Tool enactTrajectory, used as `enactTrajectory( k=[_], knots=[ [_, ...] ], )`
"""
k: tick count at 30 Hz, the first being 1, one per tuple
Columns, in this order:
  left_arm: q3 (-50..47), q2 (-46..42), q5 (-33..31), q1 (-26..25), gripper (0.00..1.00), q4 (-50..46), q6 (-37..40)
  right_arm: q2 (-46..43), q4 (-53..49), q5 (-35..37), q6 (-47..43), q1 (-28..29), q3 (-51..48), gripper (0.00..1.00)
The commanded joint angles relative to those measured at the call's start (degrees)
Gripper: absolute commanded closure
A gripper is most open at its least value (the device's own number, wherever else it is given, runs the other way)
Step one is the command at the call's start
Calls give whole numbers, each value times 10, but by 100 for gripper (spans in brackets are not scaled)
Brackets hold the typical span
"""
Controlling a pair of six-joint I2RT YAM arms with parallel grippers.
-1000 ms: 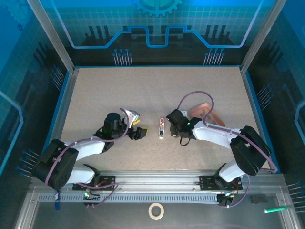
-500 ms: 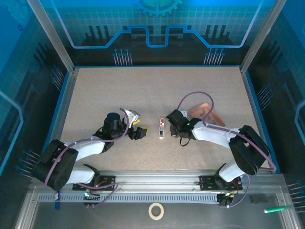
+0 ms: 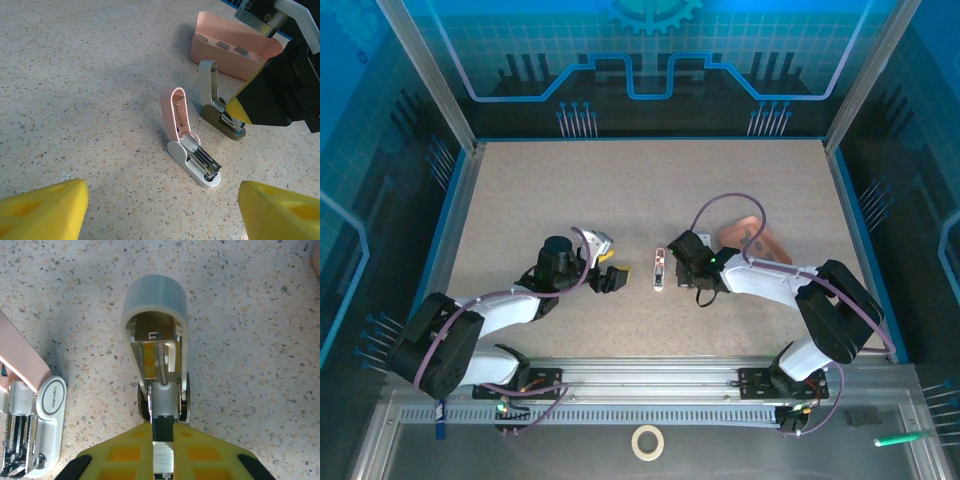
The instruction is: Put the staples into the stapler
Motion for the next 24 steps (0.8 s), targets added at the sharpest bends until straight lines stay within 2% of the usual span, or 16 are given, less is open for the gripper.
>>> enactTrajectory(
  k=[1,13,24],
  knots=[
    [13,-8,20,-5,20,5,12,4,-18,14,5,7,0,85],
    [14,-8,21,-4,20,5,10,-53,15,35,-28,12,-26,85],
    [14,-15,22,-4,20,-3,13,-25,19,23,-35,10,-20,85]
  ],
)
